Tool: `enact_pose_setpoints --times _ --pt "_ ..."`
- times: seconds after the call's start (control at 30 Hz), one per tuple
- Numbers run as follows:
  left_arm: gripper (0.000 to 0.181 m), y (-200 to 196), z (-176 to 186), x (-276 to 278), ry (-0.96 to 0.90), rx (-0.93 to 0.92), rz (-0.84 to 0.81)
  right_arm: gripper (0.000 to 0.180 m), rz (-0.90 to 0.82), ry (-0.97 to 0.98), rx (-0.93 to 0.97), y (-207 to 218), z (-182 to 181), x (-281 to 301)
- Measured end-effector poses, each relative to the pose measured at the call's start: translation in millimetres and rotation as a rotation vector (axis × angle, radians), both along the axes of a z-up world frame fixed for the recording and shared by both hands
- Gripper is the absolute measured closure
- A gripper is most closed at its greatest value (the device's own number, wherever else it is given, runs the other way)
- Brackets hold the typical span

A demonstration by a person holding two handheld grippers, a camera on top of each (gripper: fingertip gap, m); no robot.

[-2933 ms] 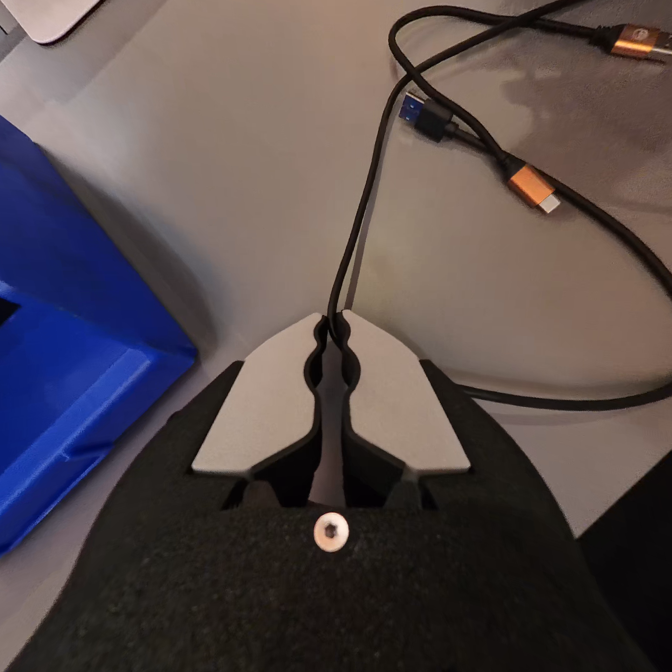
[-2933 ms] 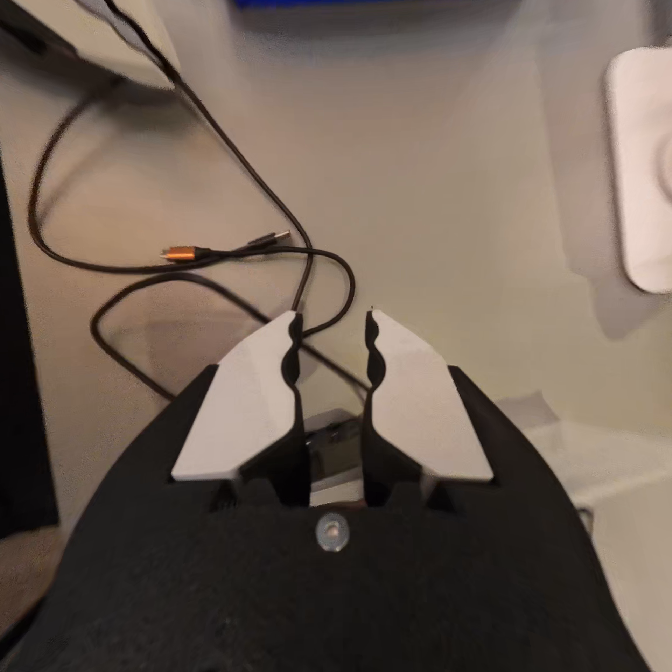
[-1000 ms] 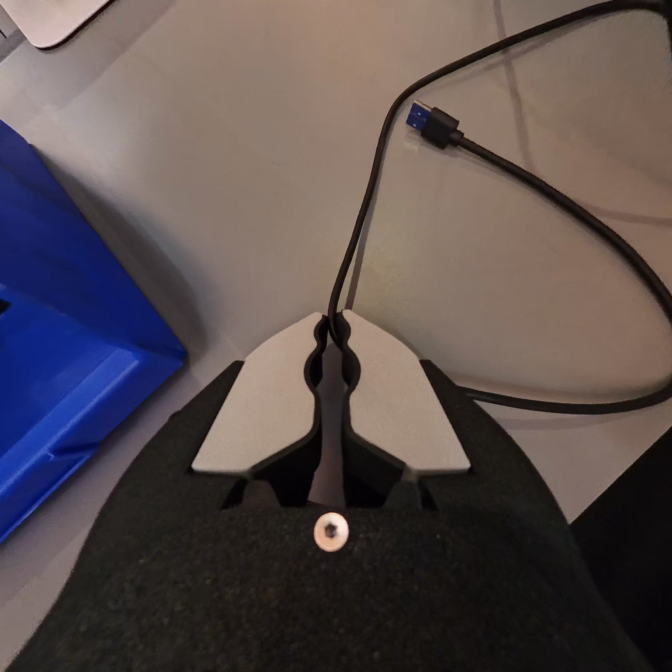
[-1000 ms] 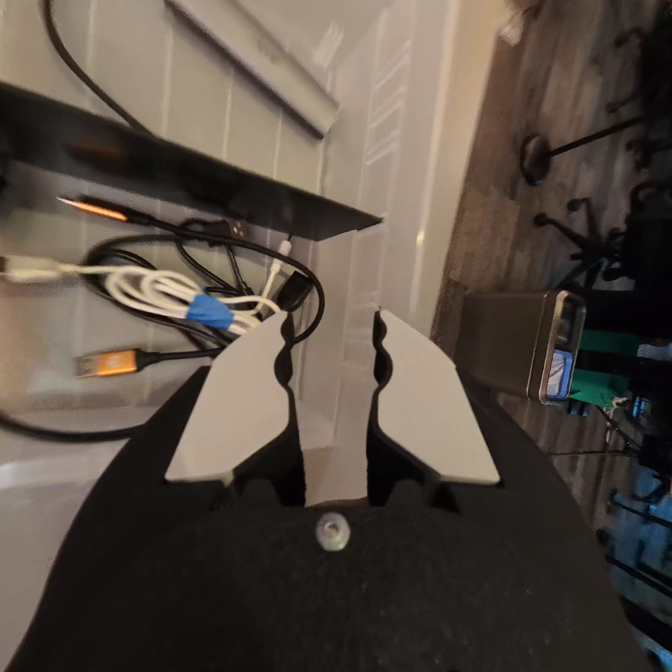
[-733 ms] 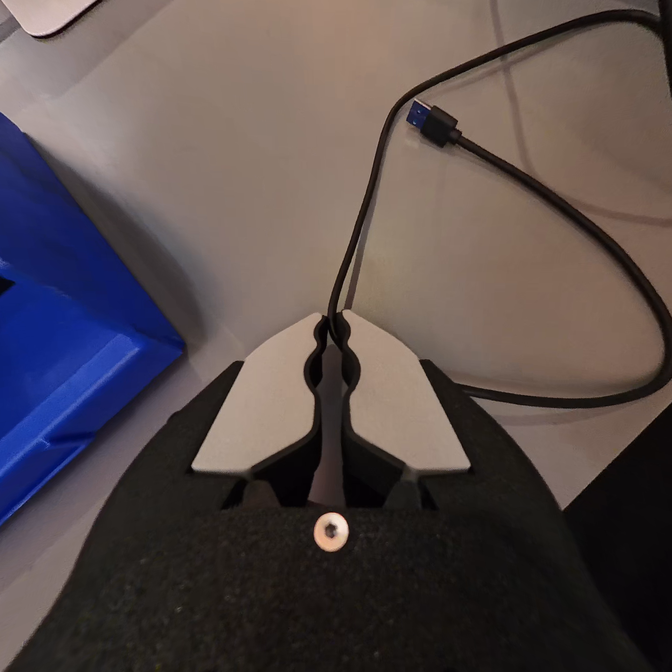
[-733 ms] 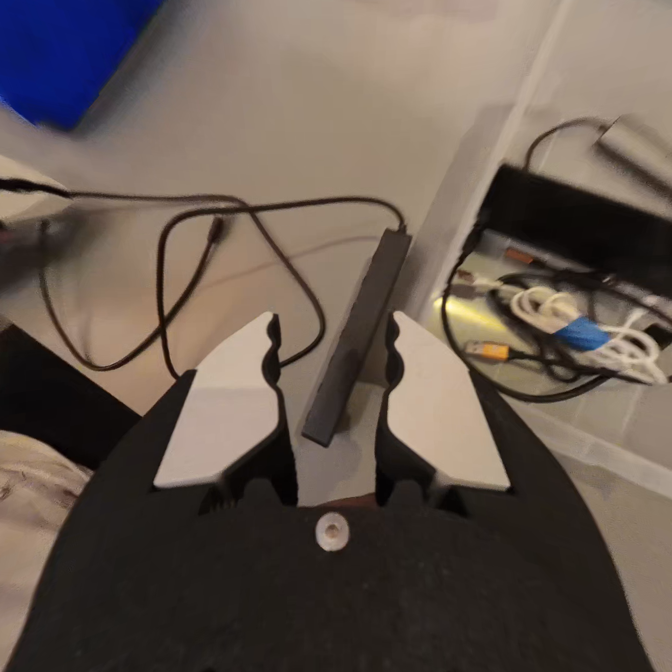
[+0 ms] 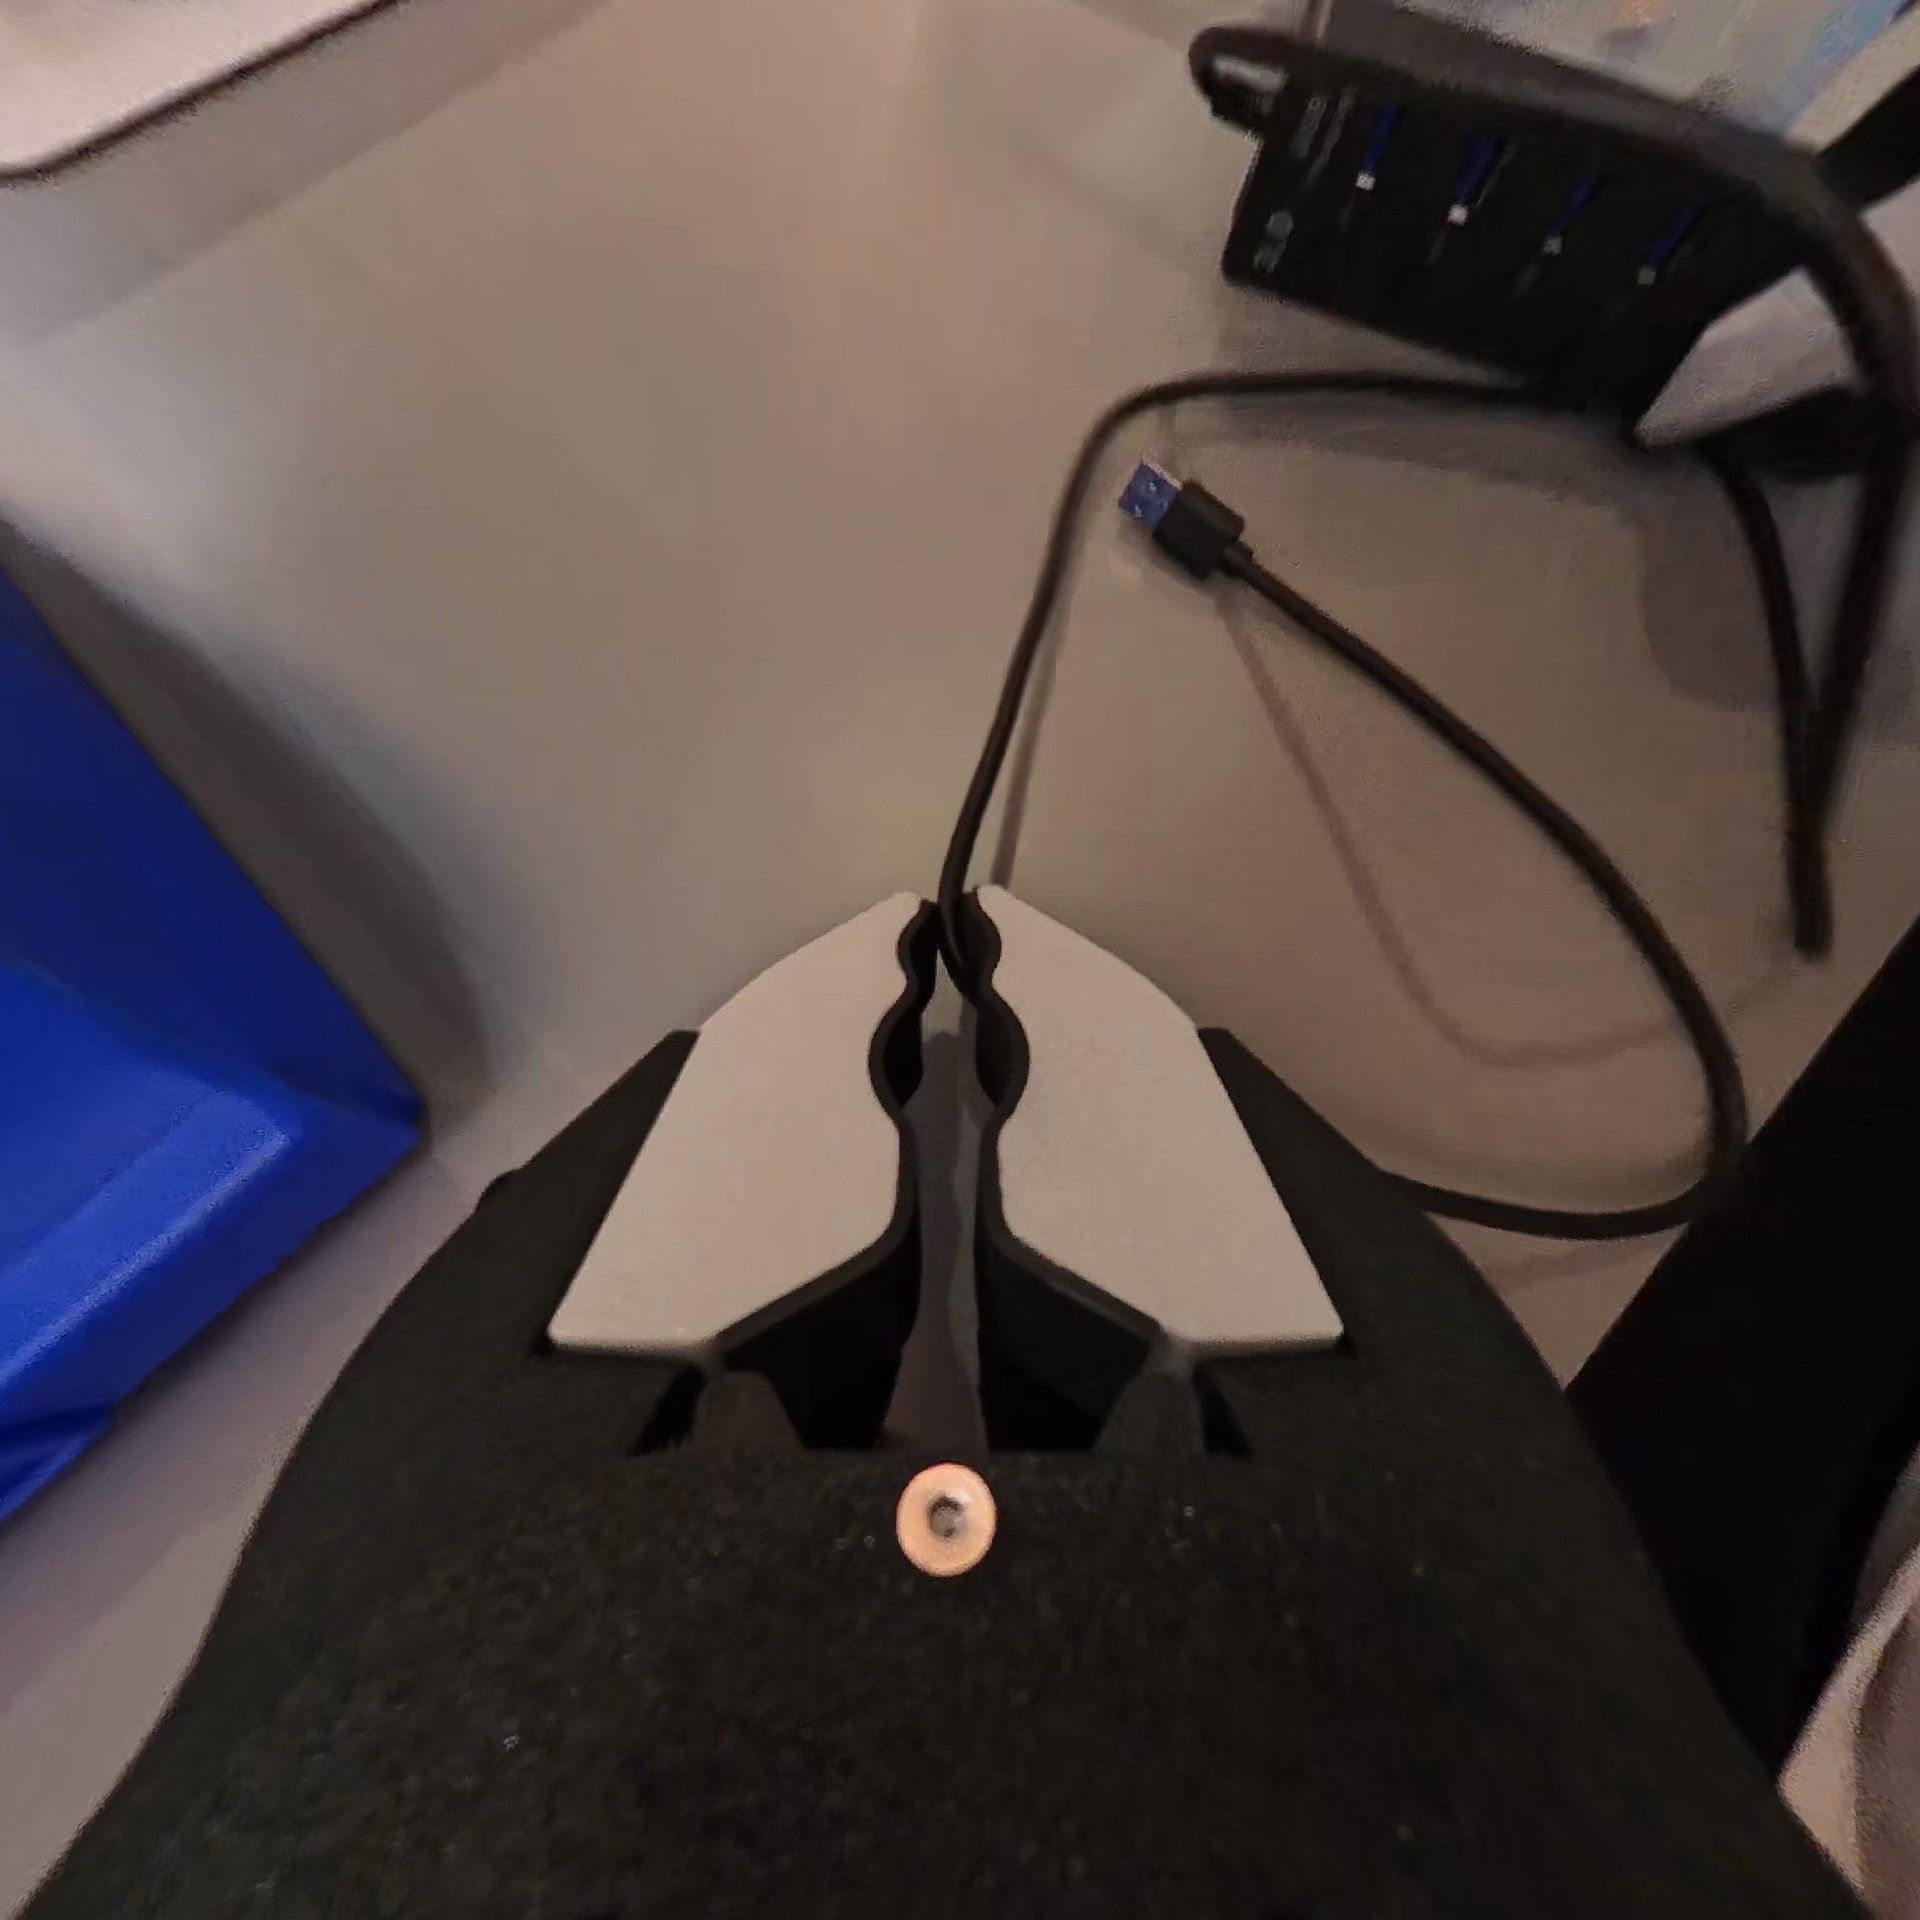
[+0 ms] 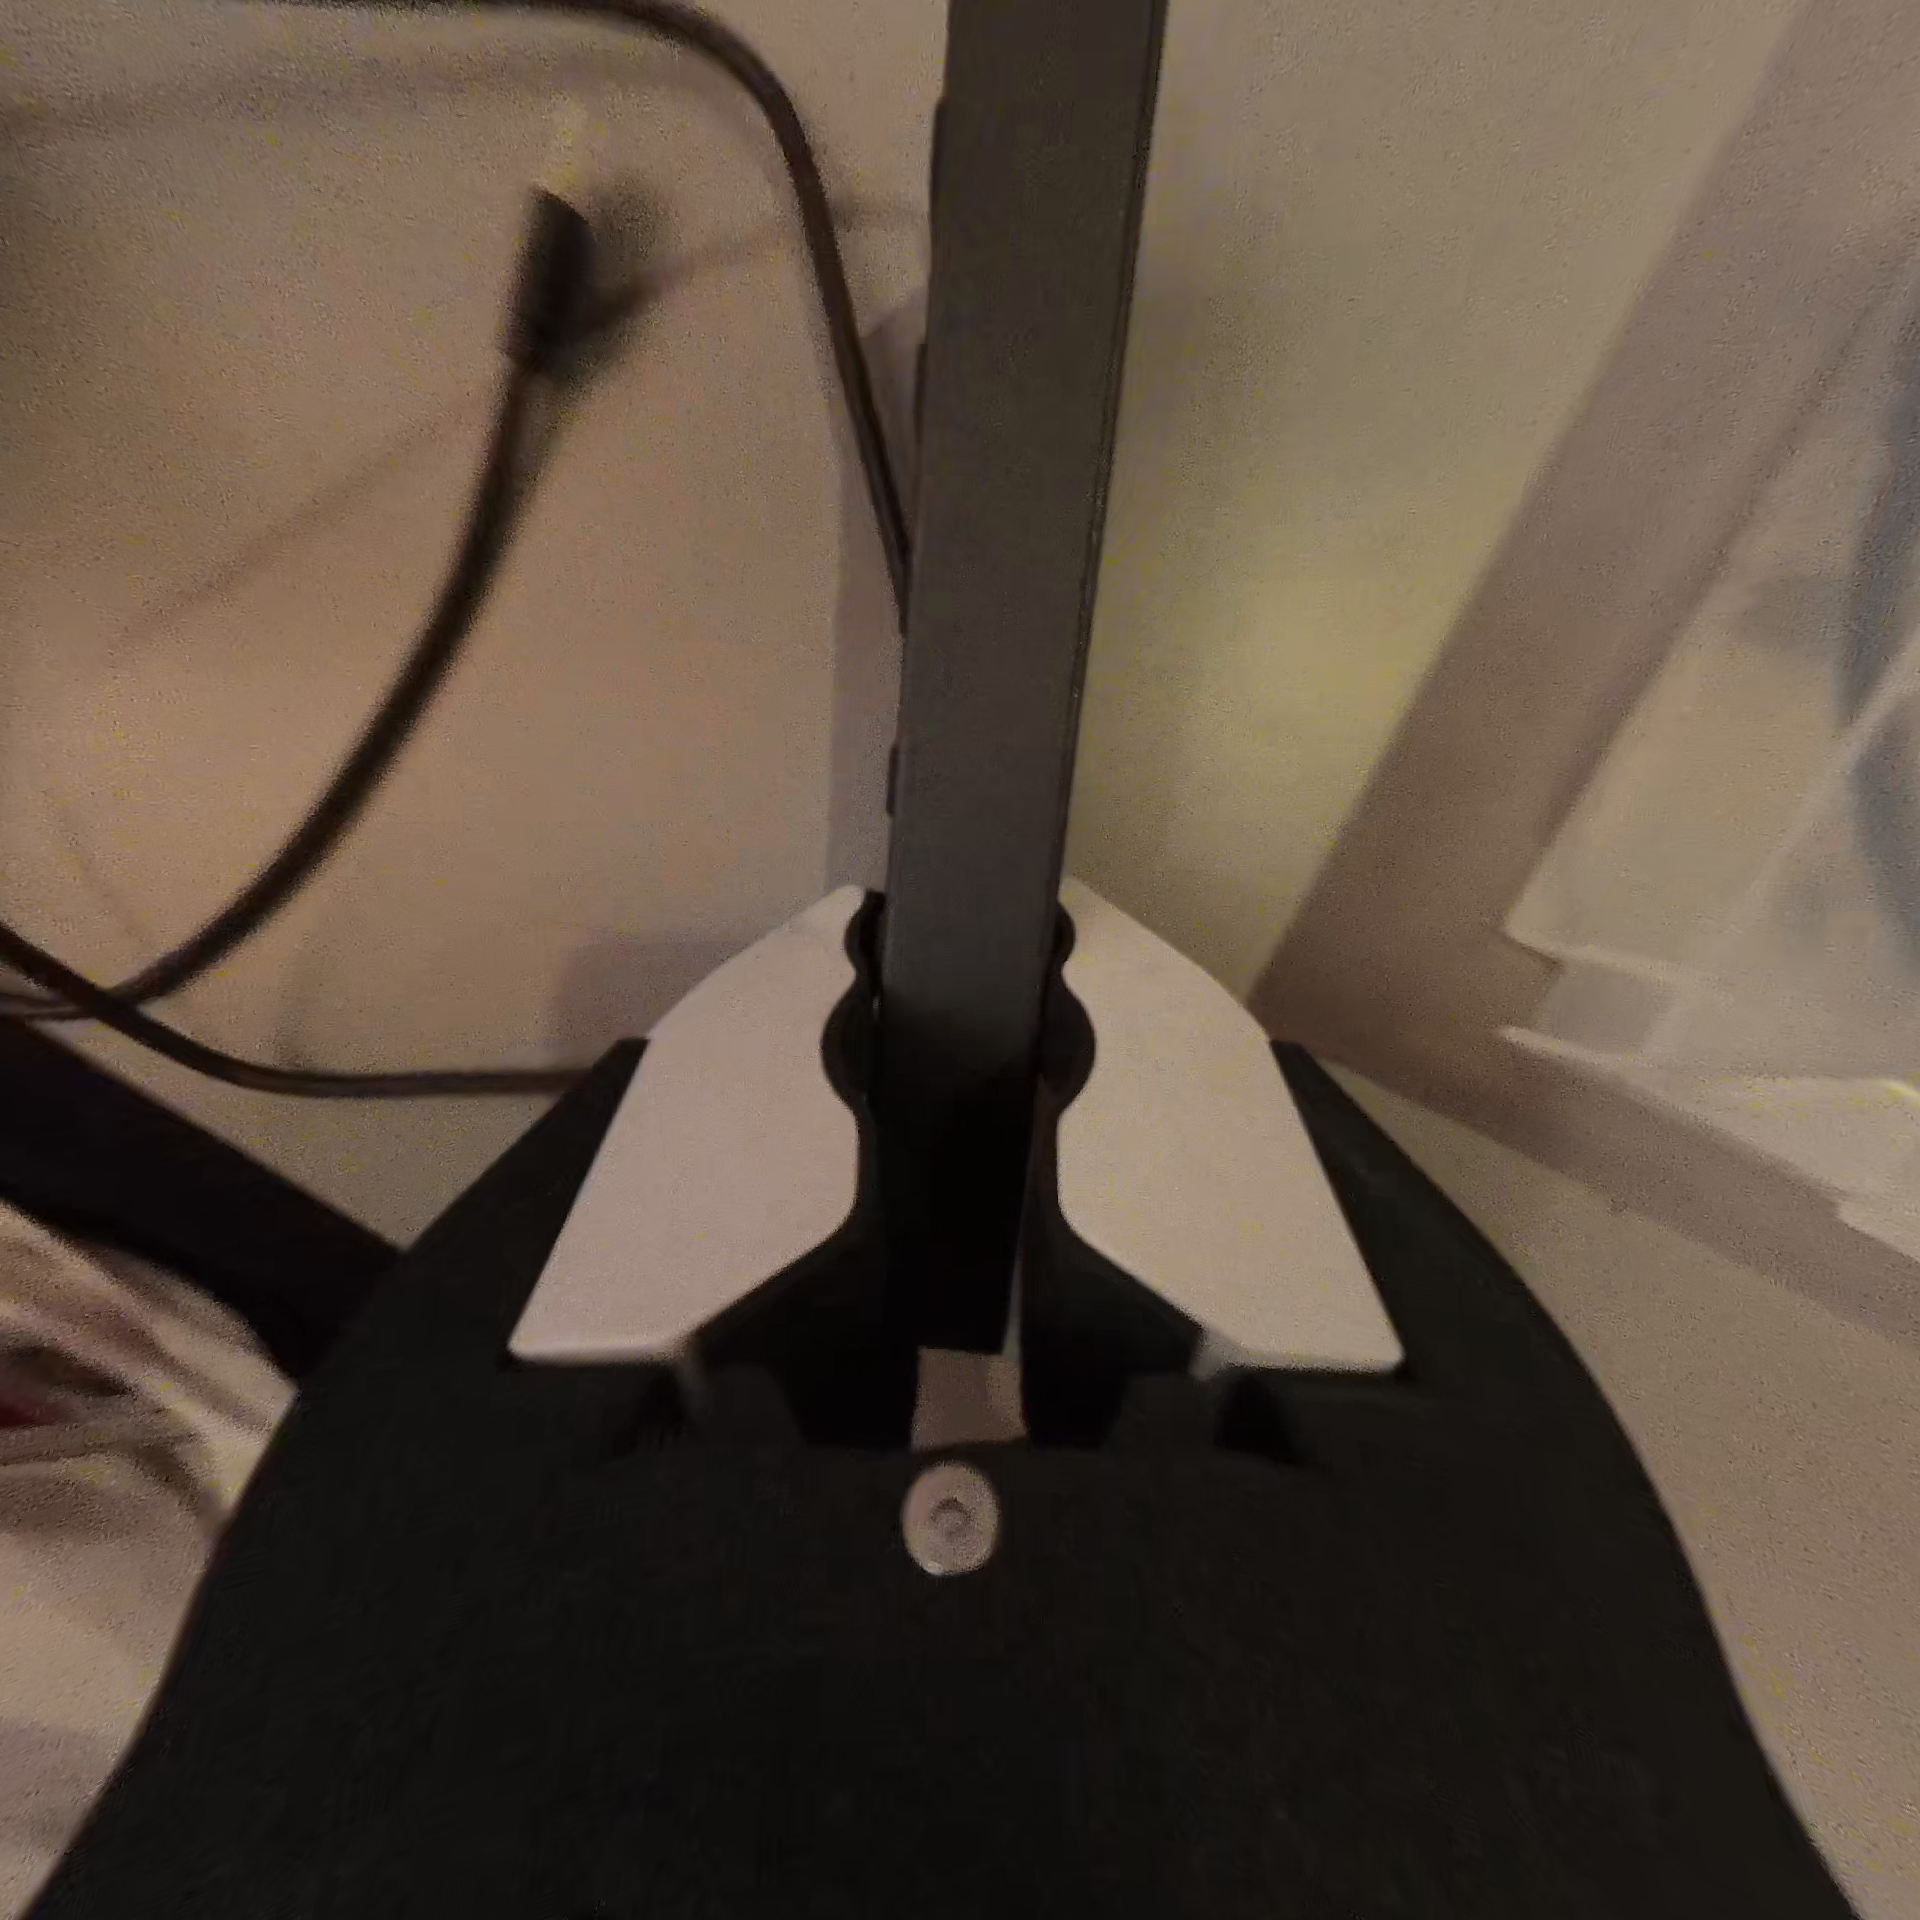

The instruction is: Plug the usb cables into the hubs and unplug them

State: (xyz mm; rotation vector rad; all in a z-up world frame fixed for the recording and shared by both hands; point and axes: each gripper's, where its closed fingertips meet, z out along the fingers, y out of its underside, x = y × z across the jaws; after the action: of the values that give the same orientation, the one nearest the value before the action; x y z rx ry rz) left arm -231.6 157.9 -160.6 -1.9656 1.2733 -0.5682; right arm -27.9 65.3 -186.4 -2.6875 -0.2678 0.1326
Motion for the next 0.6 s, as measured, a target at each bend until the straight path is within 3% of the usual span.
enact_pose_setpoints --times 0.1,0.2,0.4,0.6 --pt "0.177 0.7 31.4 19.2 -0.102 0.011 -0.029 0.152 0.023 0.246 0.096 -0.6 16.8 -29.8" --pt "0.177 -2.5 70.5 38.0 -0.188 0.062 -0.058 0.152 0.018 0.374 0.202 5.7 42.2 -36.8" --pt "0.177 12.4 148.0 56.7 -0.146 0.324 -0.105 0.152 0.042 0.279 0.366 22.0 111.6 -0.2" --pt "0.177 -1.3 166.7 71.9 -0.233 0.173 -0.216 0.153 0.301 0.236 0.594 50.6 165.0 -27.7"
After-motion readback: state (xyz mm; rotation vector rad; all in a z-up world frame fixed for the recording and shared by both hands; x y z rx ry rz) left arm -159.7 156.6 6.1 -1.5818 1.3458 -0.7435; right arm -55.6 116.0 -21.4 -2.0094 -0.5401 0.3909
